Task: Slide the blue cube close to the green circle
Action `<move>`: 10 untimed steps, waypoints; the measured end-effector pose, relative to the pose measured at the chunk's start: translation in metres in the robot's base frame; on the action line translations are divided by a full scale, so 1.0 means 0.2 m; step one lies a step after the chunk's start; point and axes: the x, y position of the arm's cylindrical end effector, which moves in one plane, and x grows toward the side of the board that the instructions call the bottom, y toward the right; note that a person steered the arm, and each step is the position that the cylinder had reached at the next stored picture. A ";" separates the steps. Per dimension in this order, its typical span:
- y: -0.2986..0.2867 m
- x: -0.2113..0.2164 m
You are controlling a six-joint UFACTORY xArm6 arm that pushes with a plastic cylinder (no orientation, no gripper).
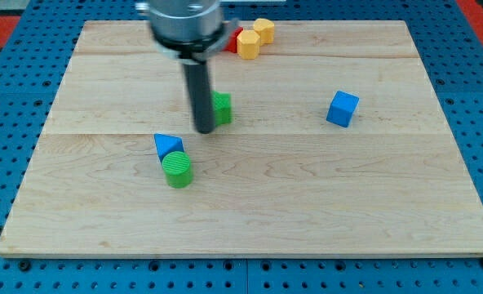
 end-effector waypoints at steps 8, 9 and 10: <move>0.75 -0.03; 1.41 -0.02; 1.04 0.20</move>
